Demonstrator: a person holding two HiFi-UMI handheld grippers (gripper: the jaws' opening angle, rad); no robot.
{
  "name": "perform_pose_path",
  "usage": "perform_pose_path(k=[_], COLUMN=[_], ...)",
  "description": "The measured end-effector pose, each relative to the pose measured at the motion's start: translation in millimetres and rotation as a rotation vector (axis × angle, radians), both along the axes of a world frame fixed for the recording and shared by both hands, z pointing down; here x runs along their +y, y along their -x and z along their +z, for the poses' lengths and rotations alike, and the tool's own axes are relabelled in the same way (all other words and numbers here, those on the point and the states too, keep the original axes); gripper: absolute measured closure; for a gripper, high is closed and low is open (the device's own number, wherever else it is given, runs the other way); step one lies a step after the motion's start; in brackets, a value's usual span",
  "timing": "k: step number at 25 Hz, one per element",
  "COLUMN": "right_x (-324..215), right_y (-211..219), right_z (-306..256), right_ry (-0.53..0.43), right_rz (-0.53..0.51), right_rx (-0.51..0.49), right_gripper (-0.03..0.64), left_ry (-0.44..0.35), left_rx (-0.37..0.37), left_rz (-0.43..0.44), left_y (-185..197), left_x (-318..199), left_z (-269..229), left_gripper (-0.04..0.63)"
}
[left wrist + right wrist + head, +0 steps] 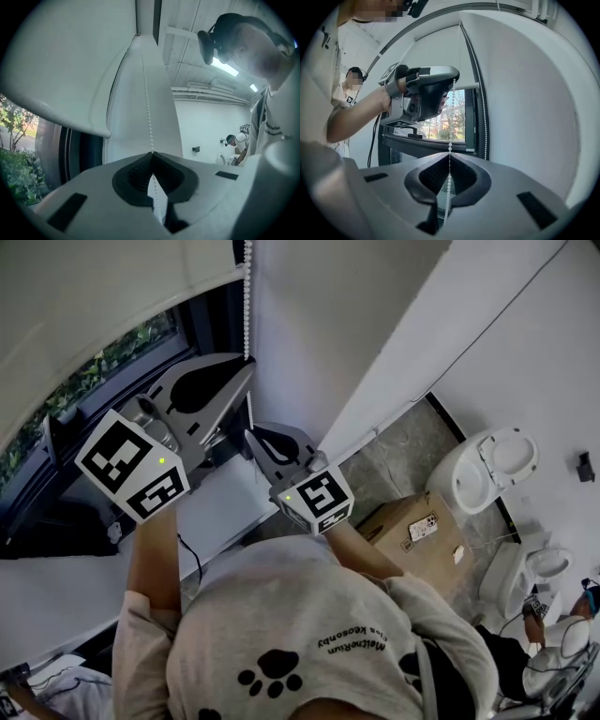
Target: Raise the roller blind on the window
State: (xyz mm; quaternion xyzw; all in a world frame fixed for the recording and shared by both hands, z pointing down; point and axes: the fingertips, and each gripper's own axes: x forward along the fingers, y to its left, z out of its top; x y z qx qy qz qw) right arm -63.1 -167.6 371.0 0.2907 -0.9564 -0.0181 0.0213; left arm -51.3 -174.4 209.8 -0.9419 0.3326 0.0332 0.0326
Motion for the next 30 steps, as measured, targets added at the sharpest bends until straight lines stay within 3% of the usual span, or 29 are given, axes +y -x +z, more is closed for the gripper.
perform_pose_path(k=[12,30], right_x=[-6,-1], right_y=[0,-1], right_z=[27,109], right_ry=[0.035,0.147], right_rz=[0.001,-0.014], right_rx=[0.053,0.124], right_gripper=[0.606,0.606], left_ry=[-0.007,0.135], left_rx=[0.002,0.001], left_rz=[-0.045,-0.064], left_y=[-2,-1], left_x=[0,-2], left_z=[26,109], left_gripper=[0.588,0.588])
